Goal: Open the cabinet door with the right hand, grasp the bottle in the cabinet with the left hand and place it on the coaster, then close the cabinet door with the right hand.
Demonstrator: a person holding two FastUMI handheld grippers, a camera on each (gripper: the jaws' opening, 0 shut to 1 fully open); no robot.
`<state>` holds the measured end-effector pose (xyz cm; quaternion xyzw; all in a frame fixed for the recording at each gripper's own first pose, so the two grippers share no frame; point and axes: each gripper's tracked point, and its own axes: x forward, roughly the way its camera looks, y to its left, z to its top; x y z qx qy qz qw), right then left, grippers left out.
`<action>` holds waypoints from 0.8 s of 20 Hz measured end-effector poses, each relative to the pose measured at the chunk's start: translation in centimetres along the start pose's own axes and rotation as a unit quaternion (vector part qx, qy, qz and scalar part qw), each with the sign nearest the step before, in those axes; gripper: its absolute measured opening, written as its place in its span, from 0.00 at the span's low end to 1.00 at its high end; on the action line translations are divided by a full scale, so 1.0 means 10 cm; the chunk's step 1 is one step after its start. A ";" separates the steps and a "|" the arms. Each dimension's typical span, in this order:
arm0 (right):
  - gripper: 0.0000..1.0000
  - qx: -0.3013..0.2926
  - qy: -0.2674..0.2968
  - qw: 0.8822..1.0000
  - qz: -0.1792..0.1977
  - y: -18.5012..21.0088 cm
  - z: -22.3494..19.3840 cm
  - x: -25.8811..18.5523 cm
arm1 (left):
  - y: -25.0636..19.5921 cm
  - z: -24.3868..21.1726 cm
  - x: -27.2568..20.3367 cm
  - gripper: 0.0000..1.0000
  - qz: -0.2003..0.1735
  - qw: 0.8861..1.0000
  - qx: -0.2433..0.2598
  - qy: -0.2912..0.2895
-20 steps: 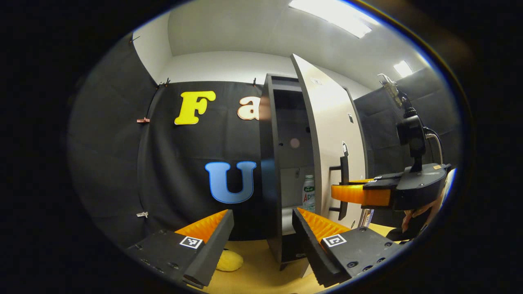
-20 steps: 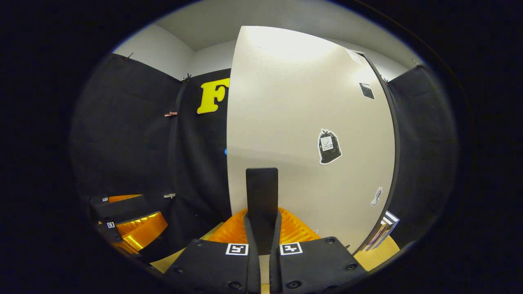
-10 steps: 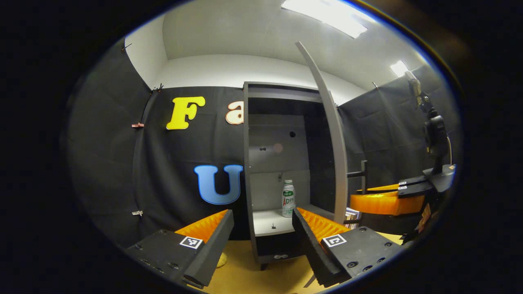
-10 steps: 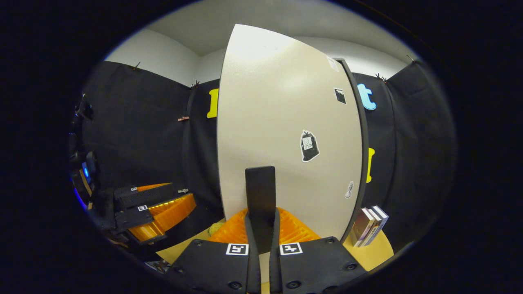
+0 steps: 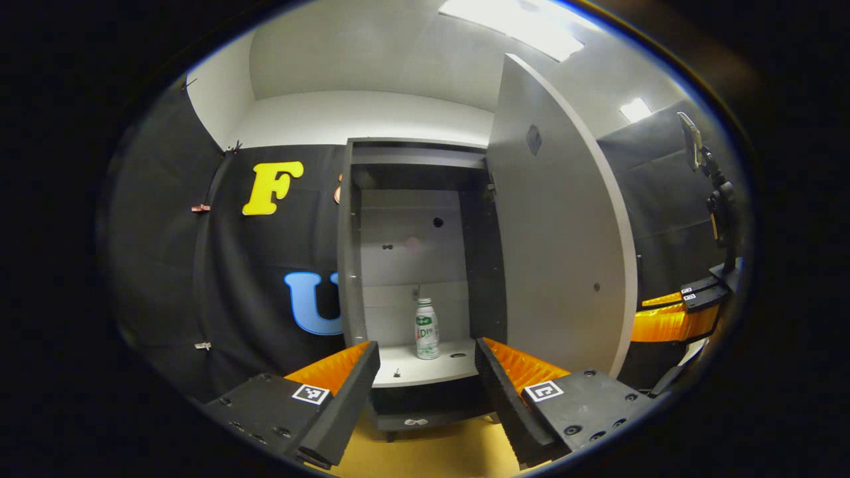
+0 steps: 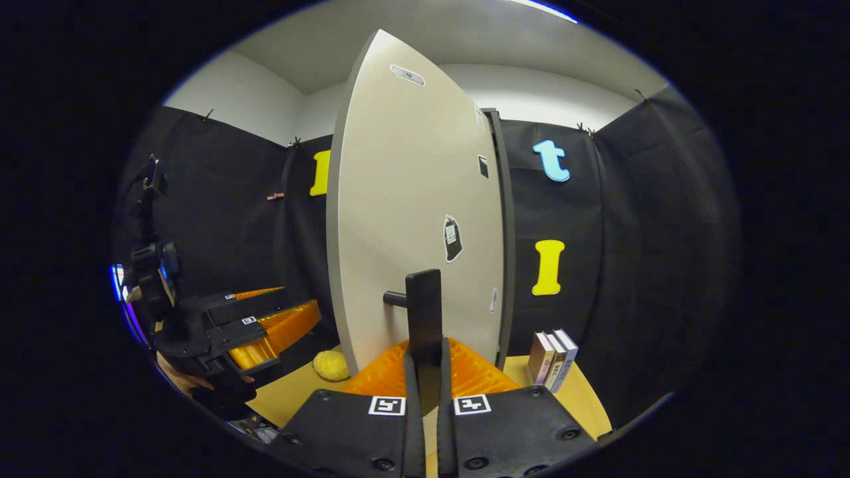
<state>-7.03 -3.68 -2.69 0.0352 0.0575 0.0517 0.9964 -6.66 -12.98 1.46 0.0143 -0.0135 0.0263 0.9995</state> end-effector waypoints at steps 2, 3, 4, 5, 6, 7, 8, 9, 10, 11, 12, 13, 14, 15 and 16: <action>0.11 0.002 -0.002 1.000 -0.018 -0.15 0.01 -0.04 | -0.13 -0.01 0.05 0.93 -0.009 1.000 0.001 0.001; 0.11 0.002 -0.003 1.000 -0.028 -0.25 0.01 -0.07 | -0.19 -0.01 0.08 0.93 -0.013 1.000 0.002 0.001; 0.11 0.004 -0.003 0.999 -0.037 -0.34 0.02 -0.09 | -0.26 0.00 0.11 0.93 -0.016 1.000 0.004 0.002; 0.11 0.006 -0.002 0.999 -0.048 -0.42 0.02 -0.11 | -0.31 0.01 0.13 0.93 -0.017 1.000 0.005 0.002; 0.11 0.008 -0.004 0.998 -0.060 -0.51 0.03 -0.12 | -0.35 0.01 0.15 0.93 -0.019 1.000 0.006 0.001; 0.11 0.006 -0.004 0.998 -0.069 -0.59 0.03 -0.12 | -0.40 0.01 0.17 0.93 -0.021 1.000 0.005 0.001; 0.11 0.002 -0.005 0.997 -0.078 -0.68 0.04 -0.14 | -0.43 0.01 0.20 0.91 -0.021 1.000 0.005 0.002; 0.08 -0.002 -0.004 0.996 -0.087 -0.78 0.02 -0.16 | -0.47 0.01 0.22 0.91 -0.022 1.000 0.003 0.001; 0.06 0.002 -0.005 0.996 -0.091 -0.86 0.04 -0.19 | -0.51 0.01 0.24 0.91 -0.025 1.000 0.001 0.001; 0.05 0.012 -0.001 0.996 -0.089 -0.90 0.01 -0.19 | -0.56 0.00 0.27 0.91 -0.027 1.000 -0.002 0.001; 0.05 0.026 0.006 0.997 -0.079 -0.89 -0.01 -0.21 | -0.59 -0.02 0.29 0.91 -0.028 1.000 -0.004 0.002; 0.05 0.038 0.009 0.997 -0.070 -0.85 -0.03 -0.23 | -0.61 -0.02 0.32 0.91 -0.028 1.000 -0.005 0.003; 0.06 0.040 0.010 0.997 -0.064 -0.84 -0.04 -0.23 | -0.60 -0.03 0.37 0.91 -0.026 1.000 -0.005 0.005; 0.05 0.039 0.012 0.998 -0.057 -0.83 -0.05 -0.24 | -0.59 -0.04 0.42 0.91 -0.024 1.000 -0.005 0.005; 0.06 0.037 0.013 0.998 -0.053 -0.83 -0.05 -0.25 | -0.56 -0.06 0.50 0.91 -0.021 1.000 -0.007 0.007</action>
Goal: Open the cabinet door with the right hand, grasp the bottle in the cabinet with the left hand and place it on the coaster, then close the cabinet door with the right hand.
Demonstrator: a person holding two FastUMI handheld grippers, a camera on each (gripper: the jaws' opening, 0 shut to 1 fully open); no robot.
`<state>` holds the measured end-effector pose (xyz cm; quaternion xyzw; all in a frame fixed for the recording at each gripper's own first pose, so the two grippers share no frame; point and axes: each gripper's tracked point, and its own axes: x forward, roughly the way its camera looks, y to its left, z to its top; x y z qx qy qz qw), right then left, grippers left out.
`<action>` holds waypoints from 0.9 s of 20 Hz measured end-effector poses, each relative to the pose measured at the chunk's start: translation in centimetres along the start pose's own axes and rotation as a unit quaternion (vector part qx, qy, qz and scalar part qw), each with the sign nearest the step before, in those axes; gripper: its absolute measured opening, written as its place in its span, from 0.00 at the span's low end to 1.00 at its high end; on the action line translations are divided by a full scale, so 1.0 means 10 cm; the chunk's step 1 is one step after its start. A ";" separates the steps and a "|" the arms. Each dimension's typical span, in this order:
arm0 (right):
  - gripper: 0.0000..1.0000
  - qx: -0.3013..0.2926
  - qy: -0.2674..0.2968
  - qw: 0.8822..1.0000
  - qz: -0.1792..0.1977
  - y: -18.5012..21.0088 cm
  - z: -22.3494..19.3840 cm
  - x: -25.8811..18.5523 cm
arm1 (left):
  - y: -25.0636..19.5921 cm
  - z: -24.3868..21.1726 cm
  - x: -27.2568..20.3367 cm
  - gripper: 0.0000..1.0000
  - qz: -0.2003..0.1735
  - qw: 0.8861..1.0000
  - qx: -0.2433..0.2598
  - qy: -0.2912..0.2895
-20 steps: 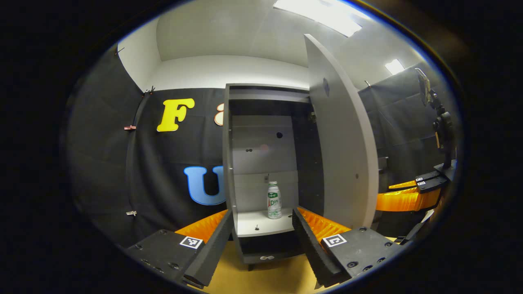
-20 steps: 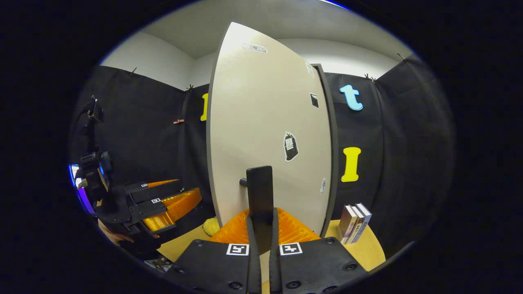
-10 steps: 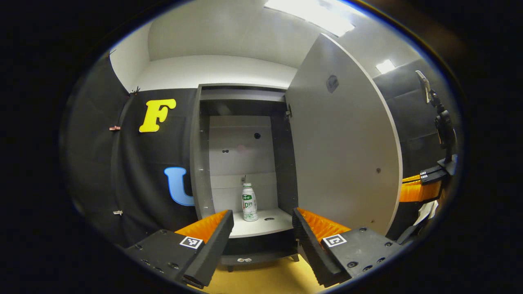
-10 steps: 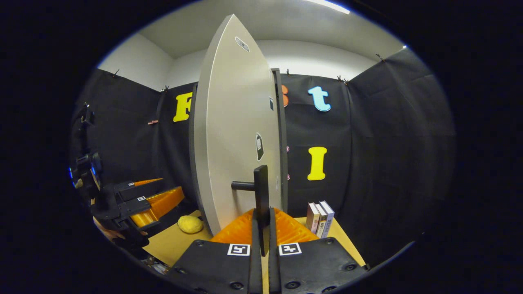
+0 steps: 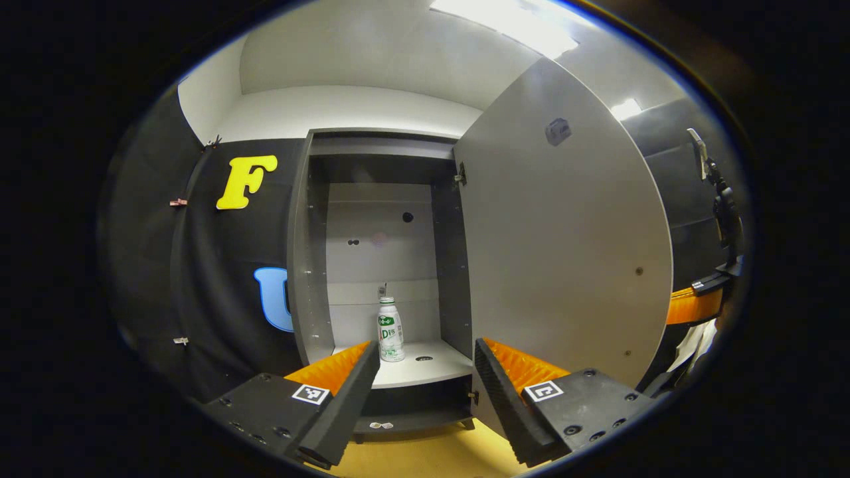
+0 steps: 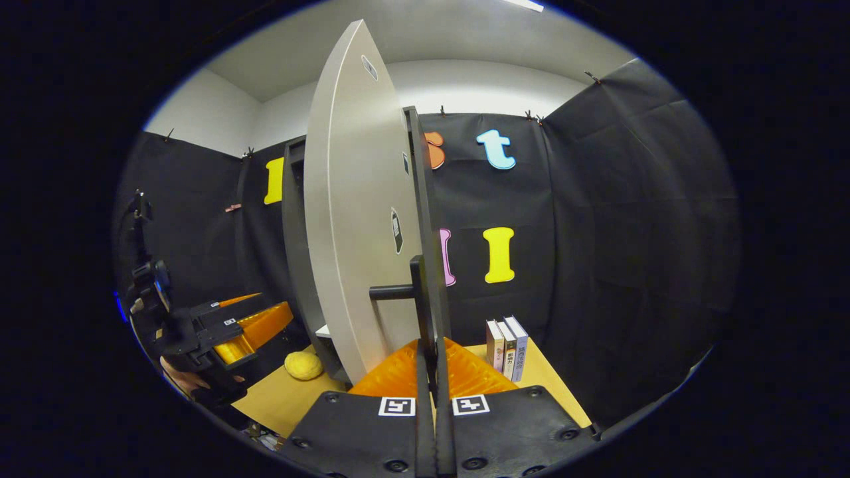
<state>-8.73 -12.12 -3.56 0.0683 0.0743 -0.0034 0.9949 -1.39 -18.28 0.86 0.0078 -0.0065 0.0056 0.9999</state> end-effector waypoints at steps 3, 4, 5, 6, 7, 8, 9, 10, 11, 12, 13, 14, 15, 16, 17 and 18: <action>0.06 0.004 -0.006 1.000 0.007 -0.05 0.03 -0.06 | 0.13 -0.08 0.25 0.91 0.008 1.000 -0.007 0.002; 0.06 0.010 -0.009 1.000 0.012 -0.05 0.04 -0.12 | 0.18 -0.09 0.36 0.93 0.009 1.000 -0.008 0.001; 0.06 0.015 -0.012 1.000 0.016 -0.05 0.05 -0.17 | 0.24 -0.10 0.49 0.91 0.010 1.000 -0.010 -0.001; 0.06 0.012 -0.017 1.000 0.013 -0.06 0.06 -0.22 | 0.28 -0.11 0.62 0.91 0.009 1.000 -0.013 -0.001; 0.06 0.003 -0.024 1.000 0.004 -0.10 0.09 -0.27 | 0.33 -0.14 0.78 0.91 0.008 1.000 -0.018 0.000; 0.06 -0.003 -0.029 1.000 -0.005 -0.11 0.09 -0.31 | 0.38 -0.17 0.96 0.91 0.004 1.000 -0.024 0.001; 0.06 -0.007 -0.034 0.999 -0.014 -0.12 0.10 -0.36 | 0.43 -0.19 1.14 0.91 -0.001 1.000 -0.027 0.002; 0.05 -0.011 -0.038 0.999 -0.023 -0.12 0.11 -0.38 | 0.48 -0.22 1.33 0.91 -0.005 1.000 -0.027 0.003; 0.05 -0.016 -0.041 0.998 -0.036 -0.12 0.12 -0.39 | 0.53 -0.25 1.52 0.91 -0.007 1.000 -0.026 0.008; 0.05 -0.026 -0.043 0.997 -0.052 -0.13 0.13 -0.41 | 0.57 -0.31 1.70 0.91 -0.012 1.000 -0.025 0.011; 0.06 -0.037 -0.046 0.996 -0.071 -0.13 0.12 -0.44 | 0.60 -0.36 1.89 0.91 -0.018 1.000 -0.023 0.011; 0.06 -0.048 -0.053 0.993 -0.089 -0.13 0.15 -0.48 | 0.65 -0.42 2.08 0.91 -0.024 0.999 -0.021 0.013; 0.06 -0.055 -0.058 0.992 -0.101 -0.09 0.16 -0.51 | 0.70 -0.51 2.25 0.91 -0.027 0.999 -0.019 0.019; 0.06 -0.056 -0.063 0.991 -0.108 -0.03 0.17 -0.54 | 0.73 -0.60 2.40 0.91 -0.032 0.999 -0.018 0.027; 0.05 -0.053 -0.069 0.990 -0.115 0.01 0.18 -0.59 | 0.77 -0.67 2.54 0.91 -0.038 0.999 -0.018 0.031; 0.05 -0.051 -0.074 0.988 -0.123 0.05 0.21 -0.60 | 0.82 -0.75 2.69 0.91 -0.038 0.998 -0.016 0.036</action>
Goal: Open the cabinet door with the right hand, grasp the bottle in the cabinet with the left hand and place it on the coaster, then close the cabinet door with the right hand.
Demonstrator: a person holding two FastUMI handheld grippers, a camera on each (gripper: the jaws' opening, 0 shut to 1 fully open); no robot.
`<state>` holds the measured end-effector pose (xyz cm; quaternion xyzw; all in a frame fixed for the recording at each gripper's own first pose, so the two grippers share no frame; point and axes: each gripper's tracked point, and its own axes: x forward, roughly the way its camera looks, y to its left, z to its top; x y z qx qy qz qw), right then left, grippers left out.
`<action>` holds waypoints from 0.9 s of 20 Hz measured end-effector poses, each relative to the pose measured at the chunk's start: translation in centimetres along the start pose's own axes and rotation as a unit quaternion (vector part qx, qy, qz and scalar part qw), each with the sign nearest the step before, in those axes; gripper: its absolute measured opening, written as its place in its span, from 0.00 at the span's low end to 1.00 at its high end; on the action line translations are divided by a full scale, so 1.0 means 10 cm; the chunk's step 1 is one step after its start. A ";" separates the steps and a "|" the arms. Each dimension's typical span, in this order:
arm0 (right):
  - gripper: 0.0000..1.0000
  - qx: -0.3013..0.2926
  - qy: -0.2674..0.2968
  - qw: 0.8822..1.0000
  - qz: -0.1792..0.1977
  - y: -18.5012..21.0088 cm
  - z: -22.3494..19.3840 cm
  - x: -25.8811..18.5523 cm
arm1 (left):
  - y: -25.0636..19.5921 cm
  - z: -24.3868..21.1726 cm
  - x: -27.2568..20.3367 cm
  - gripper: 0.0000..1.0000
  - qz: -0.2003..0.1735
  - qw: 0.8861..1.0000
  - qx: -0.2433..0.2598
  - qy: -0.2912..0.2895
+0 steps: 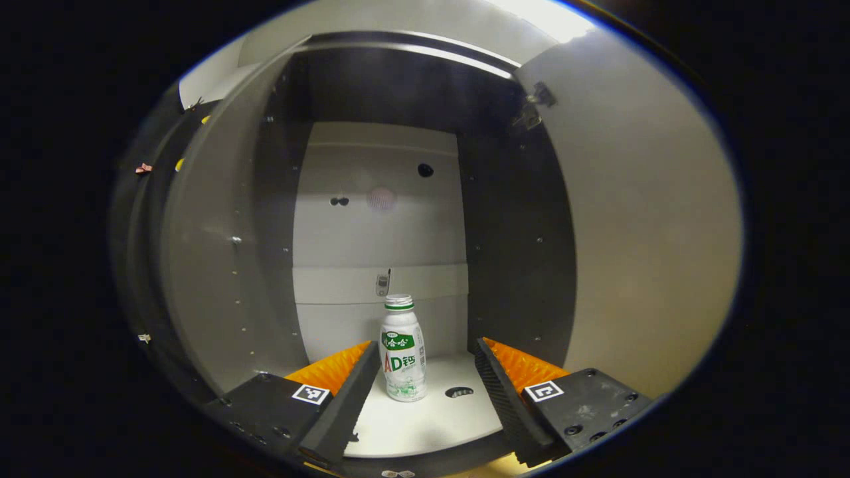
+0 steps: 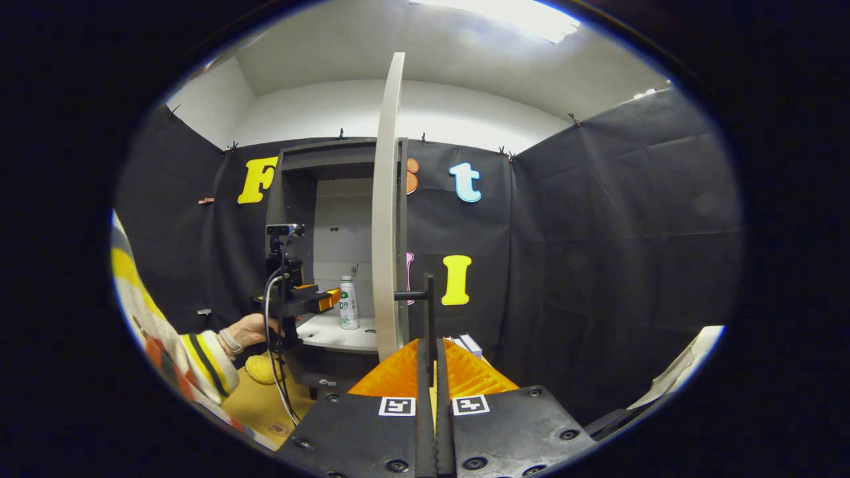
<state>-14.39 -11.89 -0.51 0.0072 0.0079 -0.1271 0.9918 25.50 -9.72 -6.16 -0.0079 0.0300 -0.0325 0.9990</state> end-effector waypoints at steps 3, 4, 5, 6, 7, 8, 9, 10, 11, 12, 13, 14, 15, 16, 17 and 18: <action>0.06 -0.005 -0.013 0.999 -0.045 0.01 0.07 -0.01 | 0.19 -0.15 0.39 0.91 0.004 1.000 0.005 0.012; 0.06 -0.007 -0.016 0.998 -0.060 0.00 0.10 -0.02 | 0.22 -0.20 0.52 0.91 0.000 1.000 0.001 0.015; 0.06 -0.008 -0.020 0.997 -0.075 -0.01 0.11 -0.03 | 0.21 -0.23 0.61 0.91 -0.011 1.000 -0.006 0.017; 0.06 -0.009 -0.025 0.996 -0.090 -0.04 0.13 -0.05 | 0.19 -0.26 0.70 0.91 -0.021 1.000 -0.012 0.018; 0.06 -0.013 -0.028 0.994 -0.104 -0.07 0.14 -0.05 | 0.20 -0.30 0.78 0.91 -0.022 0.999 -0.015 0.022; 0.06 -0.016 -0.028 0.993 -0.117 -0.09 0.14 -0.05 | 0.25 -0.36 0.85 0.91 -0.019 0.999 -0.017 0.027; 0.06 -0.018 -0.030 0.991 -0.127 -0.11 0.14 -0.07 | 0.26 -0.40 0.92 0.91 -0.017 0.999 -0.017 0.031; 0.06 -0.019 -0.032 0.990 -0.134 -0.12 0.15 -0.09 | 0.28 -0.42 0.99 0.91 -0.020 0.999 -0.016 0.031; 0.06 -0.018 -0.036 0.989 -0.140 -0.13 0.16 -0.08 | 0.30 -0.43 1.05 0.91 -0.021 0.999 -0.015 0.031; 0.06 -0.016 -0.037 0.989 -0.143 -0.14 0.18 -0.09 | 0.29 -0.47 1.12 0.91 -0.025 0.999 -0.014 0.034; 0.06 -0.013 -0.039 0.989 -0.145 -0.13 0.18 -0.09 | 0.30 -0.48 1.18 0.91 -0.027 0.999 -0.012 0.037; 0.06 -0.012 -0.040 0.988 -0.147 -0.14 0.17 -0.10 | 0.32 -0.50 1.25 0.91 -0.026 0.999 -0.008 0.037; 0.06 -0.012 -0.040 0.988 -0.152 -0.15 0.18 -0.10 | 0.34 -0.52 1.32 0.91 -0.025 0.999 -0.004 0.037; 0.06 -0.013 -0.039 0.987 -0.156 -0.15 0.17 -0.10 | 0.33 -0.56 1.37 0.91 -0.027 0.999 -0.004 0.044; 0.06 -0.015 -0.037 0.986 -0.159 -0.15 0.16 -0.10 | 0.33 -0.61 1.40 0.93 -0.025 0.998 -0.009 0.054; 0.06 -0.018 -0.035 0.986 -0.160 -0.15 0.15 -0.11 | 0.28 -0.57 1.35 0.85 -0.030 0.998 -0.012 0.054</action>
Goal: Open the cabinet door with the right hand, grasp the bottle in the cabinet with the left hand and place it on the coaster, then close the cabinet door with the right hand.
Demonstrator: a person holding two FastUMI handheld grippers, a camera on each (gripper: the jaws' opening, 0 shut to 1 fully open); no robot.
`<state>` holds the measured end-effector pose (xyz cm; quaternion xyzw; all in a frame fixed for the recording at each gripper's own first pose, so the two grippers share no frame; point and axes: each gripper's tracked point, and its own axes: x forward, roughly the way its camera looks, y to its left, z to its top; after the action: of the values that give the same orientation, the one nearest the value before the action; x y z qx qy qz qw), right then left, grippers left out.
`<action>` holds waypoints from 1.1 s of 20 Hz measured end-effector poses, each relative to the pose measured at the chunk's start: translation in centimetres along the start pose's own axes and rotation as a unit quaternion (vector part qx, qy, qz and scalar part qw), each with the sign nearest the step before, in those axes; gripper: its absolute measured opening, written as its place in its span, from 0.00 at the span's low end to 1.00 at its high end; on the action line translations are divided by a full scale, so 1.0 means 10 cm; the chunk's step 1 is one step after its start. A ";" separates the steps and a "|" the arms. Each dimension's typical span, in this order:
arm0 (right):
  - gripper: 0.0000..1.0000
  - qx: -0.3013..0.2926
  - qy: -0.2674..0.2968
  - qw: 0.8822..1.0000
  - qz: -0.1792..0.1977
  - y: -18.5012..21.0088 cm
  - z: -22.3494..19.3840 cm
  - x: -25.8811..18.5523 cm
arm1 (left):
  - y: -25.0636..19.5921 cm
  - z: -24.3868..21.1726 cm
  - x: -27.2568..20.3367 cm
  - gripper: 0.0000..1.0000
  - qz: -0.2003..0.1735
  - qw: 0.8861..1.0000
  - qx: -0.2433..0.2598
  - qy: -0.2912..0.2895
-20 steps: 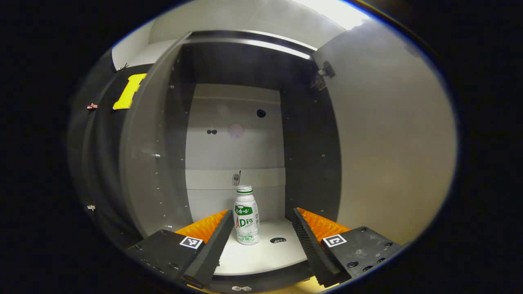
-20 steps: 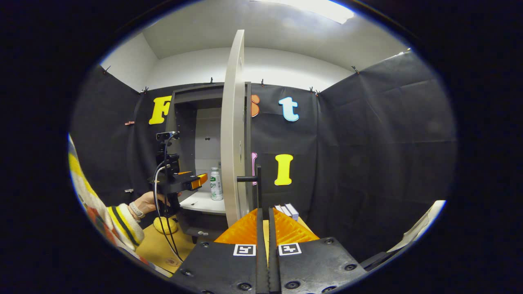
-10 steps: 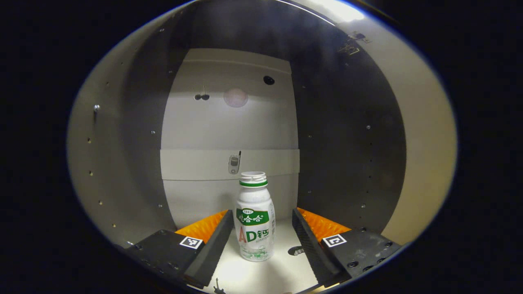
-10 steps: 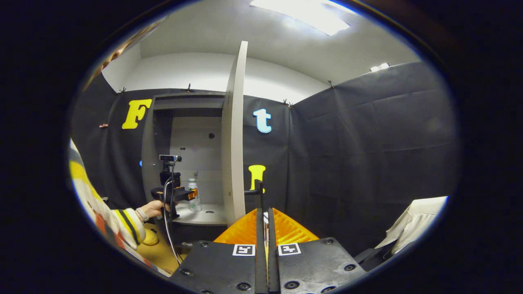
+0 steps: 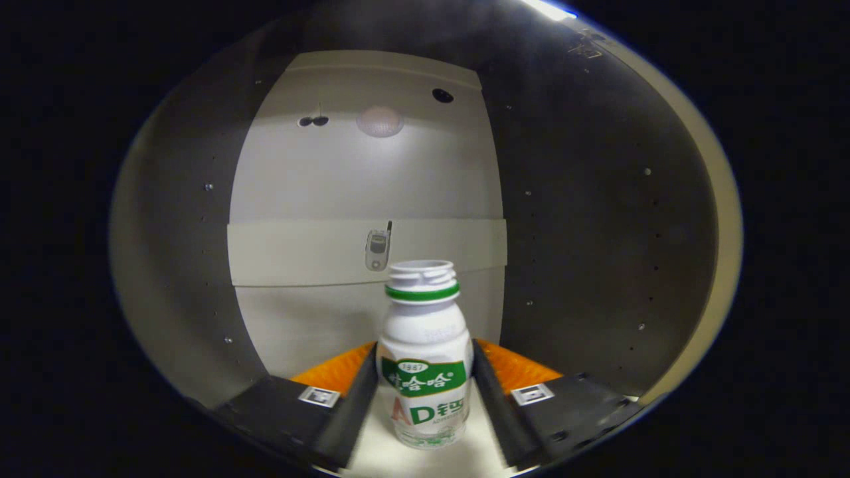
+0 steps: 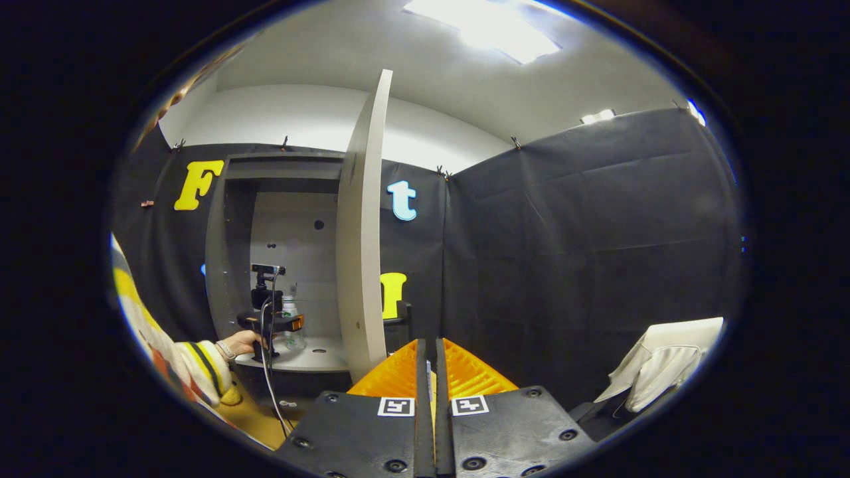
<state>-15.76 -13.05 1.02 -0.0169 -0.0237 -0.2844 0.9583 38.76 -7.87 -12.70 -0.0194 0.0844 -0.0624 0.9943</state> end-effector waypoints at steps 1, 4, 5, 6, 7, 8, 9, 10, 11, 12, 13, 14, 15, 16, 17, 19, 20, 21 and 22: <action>0.06 -0.004 0.001 1.000 0.001 0.00 -0.01 0.01 | -0.04 0.03 -0.04 0.78 -0.012 1.000 -0.006 -0.002; 0.06 -0.003 0.005 1.000 0.011 0.02 -0.05 0.04 | -0.09 0.17 -0.19 0.76 -0.051 0.998 -0.022 -0.018; 0.06 -0.003 0.006 1.000 0.017 0.03 -0.05 0.04 | -0.13 0.21 -0.31 0.76 -0.067 0.997 -0.024 -0.020; 0.06 -0.004 0.006 1.000 0.022 0.04 -0.04 0.03 | -0.17 0.26 -0.46 0.76 -0.078 0.996 -0.026 -0.022; 0.06 -0.006 0.005 1.000 0.028 0.06 -0.04 0.02 | -0.16 0.32 -0.56 0.76 -0.086 0.996 -0.025 -0.025; 0.06 -0.006 0.003 0.999 0.037 0.09 -0.03 0.01 | -0.17 0.36 -0.72 0.76 -0.090 0.995 -0.024 -0.030; 0.06 -0.007 0.000 0.999 0.046 0.16 -0.02 -0.02 | -0.20 0.41 -0.89 0.76 -0.093 0.995 -0.025 -0.033; 0.06 -0.008 -0.002 0.998 0.055 0.23 -0.01 -0.05 | -0.24 0.44 -1.09 0.76 -0.098 0.994 -0.025 -0.033; 0.06 -0.008 -0.003 0.998 0.069 0.33 -0.01 -0.09 | -0.26 0.47 -1.25 0.76 -0.103 0.994 -0.024 -0.034; 0.06 -0.007 -0.004 0.997 0.083 0.41 0.00 -0.13 | -0.26 0.49 -1.39 0.76 -0.104 0.994 -0.019 -0.038; 0.06 -0.006 -0.003 0.995 0.095 0.46 -0.01 -0.16 | -0.26 0.53 -1.54 0.76 -0.103 0.994 -0.012 -0.044; 0.06 -0.005 -0.001 0.994 0.110 0.55 -0.03 -0.20 | -0.26 0.53 -1.68 0.76 -0.102 0.994 -0.004 -0.046; 0.06 -0.005 0.000 0.992 0.128 0.65 -0.04 -0.23 | -0.26 0.53 -1.83 0.76 -0.103 0.994 0.003 -0.046; 0.06 -0.006 0.001 0.989 0.146 0.76 -0.05 -0.27 | -0.27 0.50 -1.98 0.76 -0.105 0.993 0.006 -0.045; 0.06 -0.007 0.002 0.986 0.168 0.85 -0.05 -0.25 | -0.29 0.48 -2.15 0.76 -0.106 0.993 0.007 -0.043; 0.05 -0.016 0.003 0.976 0.216 1.13 -0.09 -0.33 | -0.24 0.43 -2.46 0.76 -0.096 0.994 0.005 -0.042; 0.05 -0.024 0.006 0.970 0.242 1.26 -0.14 -0.32 | -0.19 0.38 -2.58 0.76 -0.086 0.995 -0.001 -0.041; 0.06 -0.030 0.015 0.963 0.268 1.36 -0.21 -0.35 | -0.13 0.35 -2.72 0.76 -0.074 0.996 -0.005 -0.040; 0.05 -0.035 0.025 0.953 0.300 1.48 -0.30 -0.37 | -0.08 0.32 -2.88 0.76 -0.058 0.998 -0.006 -0.039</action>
<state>-10.64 1.23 -2.46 -0.0499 0.0165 0.0152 0.9985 11.02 -4.86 -4.76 -0.0325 0.0444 -0.1183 0.9915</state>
